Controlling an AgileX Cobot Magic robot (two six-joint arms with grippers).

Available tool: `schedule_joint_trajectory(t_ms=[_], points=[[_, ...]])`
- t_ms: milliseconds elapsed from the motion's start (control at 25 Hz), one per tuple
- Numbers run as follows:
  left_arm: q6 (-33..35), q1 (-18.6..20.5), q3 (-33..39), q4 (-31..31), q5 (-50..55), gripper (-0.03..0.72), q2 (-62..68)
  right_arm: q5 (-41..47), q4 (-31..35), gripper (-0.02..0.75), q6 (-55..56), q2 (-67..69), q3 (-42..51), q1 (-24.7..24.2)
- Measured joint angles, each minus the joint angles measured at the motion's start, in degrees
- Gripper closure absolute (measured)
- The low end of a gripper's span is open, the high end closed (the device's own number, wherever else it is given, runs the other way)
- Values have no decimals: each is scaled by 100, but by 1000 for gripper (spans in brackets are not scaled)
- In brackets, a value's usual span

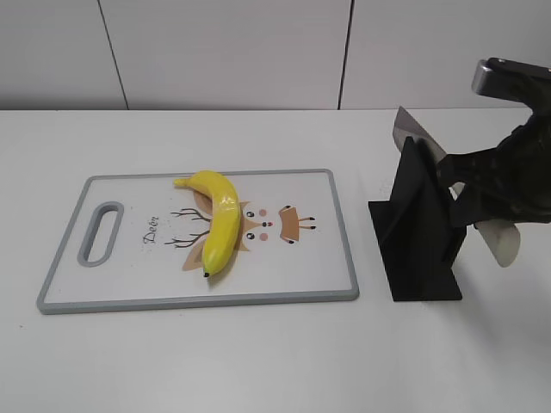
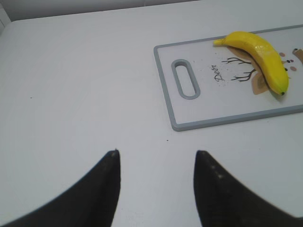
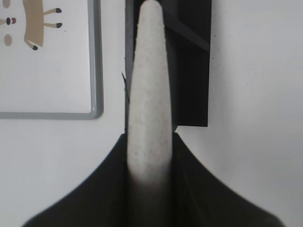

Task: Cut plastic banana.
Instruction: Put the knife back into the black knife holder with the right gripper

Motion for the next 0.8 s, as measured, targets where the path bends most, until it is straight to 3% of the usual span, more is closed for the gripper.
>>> schedule_joint_trajectory(t_ms=[280,600,800], points=[[0,0,0,0,0,228,0,283,274,561,-355,0,-6,-13],[0,0,0,0,0,240,0,578,497,203,-538,0,-18,-12],[0,0,0,6,-2,245,0,604,395,161,-576,-208,-245,-12]])
